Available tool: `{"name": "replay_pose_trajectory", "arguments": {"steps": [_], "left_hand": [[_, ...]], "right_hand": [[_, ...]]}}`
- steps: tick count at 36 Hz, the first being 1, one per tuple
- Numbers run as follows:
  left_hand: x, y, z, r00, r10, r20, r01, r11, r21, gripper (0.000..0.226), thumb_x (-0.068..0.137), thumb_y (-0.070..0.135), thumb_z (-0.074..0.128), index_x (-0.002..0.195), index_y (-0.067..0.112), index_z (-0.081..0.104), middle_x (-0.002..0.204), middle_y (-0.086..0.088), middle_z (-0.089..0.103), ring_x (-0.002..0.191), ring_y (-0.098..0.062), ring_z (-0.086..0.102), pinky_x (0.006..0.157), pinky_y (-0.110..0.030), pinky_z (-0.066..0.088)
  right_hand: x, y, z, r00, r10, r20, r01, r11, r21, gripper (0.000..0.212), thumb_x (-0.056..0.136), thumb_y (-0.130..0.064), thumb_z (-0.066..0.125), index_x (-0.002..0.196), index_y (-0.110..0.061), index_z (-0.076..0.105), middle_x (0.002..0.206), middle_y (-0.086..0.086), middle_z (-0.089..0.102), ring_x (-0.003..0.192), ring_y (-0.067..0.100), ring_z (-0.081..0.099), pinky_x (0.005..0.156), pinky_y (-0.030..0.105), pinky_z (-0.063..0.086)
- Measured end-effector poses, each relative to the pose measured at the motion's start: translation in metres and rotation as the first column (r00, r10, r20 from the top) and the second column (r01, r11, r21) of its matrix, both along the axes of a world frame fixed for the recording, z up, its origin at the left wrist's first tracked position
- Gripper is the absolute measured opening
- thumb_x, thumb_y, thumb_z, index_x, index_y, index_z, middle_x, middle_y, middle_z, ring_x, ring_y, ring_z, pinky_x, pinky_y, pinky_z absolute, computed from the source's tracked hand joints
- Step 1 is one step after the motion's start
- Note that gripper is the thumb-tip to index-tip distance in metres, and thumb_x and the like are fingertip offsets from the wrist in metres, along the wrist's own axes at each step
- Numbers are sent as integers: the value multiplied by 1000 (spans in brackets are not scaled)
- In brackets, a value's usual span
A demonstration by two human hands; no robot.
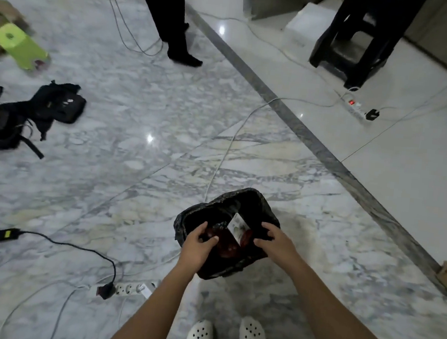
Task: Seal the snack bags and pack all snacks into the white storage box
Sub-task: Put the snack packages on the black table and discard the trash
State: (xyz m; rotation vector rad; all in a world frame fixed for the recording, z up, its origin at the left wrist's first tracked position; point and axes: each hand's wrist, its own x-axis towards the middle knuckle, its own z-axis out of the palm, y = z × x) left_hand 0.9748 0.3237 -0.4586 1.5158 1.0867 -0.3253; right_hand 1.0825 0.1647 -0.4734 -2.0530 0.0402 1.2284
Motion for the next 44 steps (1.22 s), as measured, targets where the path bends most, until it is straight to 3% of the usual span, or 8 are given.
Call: {"name": "replay_pose_trajectory", "arguments": {"steps": [7, 15, 19, 23, 26, 31, 40, 44], "left_hand": [[64, -5, 128, 951, -301, 73, 275, 930, 244, 51, 91, 23, 58, 139, 14, 41, 146, -5, 39, 133, -22, 38, 109, -33, 33], [141, -44, 286, 764, -633, 126, 470, 680, 563, 49, 93, 27, 53, 139, 14, 40, 145, -6, 38, 133, -21, 37, 106, -29, 32], [157, -73, 339, 661, -740, 127, 493, 556, 669, 49, 92, 24, 54, 138, 13, 41, 142, -7, 43, 128, -21, 43, 103, -27, 35], [168, -103, 377, 536, -842, 59, 534, 392, 749, 53, 91, 29, 52, 140, 16, 37, 147, -3, 37, 134, -22, 35, 110, -38, 33], [176, -124, 402, 431, -901, 42, 522, 287, 803, 52, 90, 30, 53, 139, 16, 39, 145, -2, 39, 133, -23, 36, 108, -37, 33], [183, -151, 425, 255, -963, 84, 527, 211, 824, 47, 87, 28, 57, 131, 15, 48, 135, -6, 49, 123, -24, 47, 101, -37, 41], [119, -201, 425, -153, -978, 140, 580, 26, 814, 54, 89, 30, 55, 139, 17, 39, 144, -2, 42, 130, -19, 41, 105, -30, 36], [62, -227, 424, -347, -929, 129, 580, -104, 808, 54, 92, 32, 51, 141, 17, 36, 149, -1, 34, 136, -19, 32, 109, -30, 29]], "right_hand": [[49, -14, 137, 980, -26, 197, 22, 1000, 22, 40, 91, -18, 58, 130, -11, 51, 135, 10, 49, 123, 22, 48, 89, 26, 40], [91, -60, 295, 869, -52, 491, 41, 999, 34, 34, 90, -19, 56, 124, -12, 55, 132, 10, 52, 100, 23, 55, 73, 25, 41], [91, -94, 356, 771, -62, 633, 96, 995, -19, 36, 89, -17, 56, 124, -13, 56, 127, 12, 55, 111, 25, 54, 90, 30, 45], [77, -129, 402, 712, -89, 697, 178, 982, -56, 38, 89, -20, 57, 126, -14, 55, 131, 11, 52, 117, 26, 52, 93, 27, 41], [62, -158, 427, 670, -120, 732, 276, 957, -95, 38, 89, -21, 56, 127, -16, 53, 134, 12, 49, 121, 26, 48, 98, 29, 40], [18, -195, 455, 586, -260, 767, 501, 861, -90, 42, 90, -22, 54, 131, -17, 49, 138, 8, 45, 118, 25, 51, 95, 33, 45], [-135, -221, 462, 440, -422, 792, 806, 574, -142, 43, 91, -20, 53, 133, -17, 47, 140, 9, 45, 124, 25, 48, 97, 31, 42], [-220, -221, 463, 380, -505, 775, 892, 422, -163, 43, 90, -21, 53, 133, -17, 49, 137, 11, 46, 121, 26, 49, 95, 31, 45]]}}
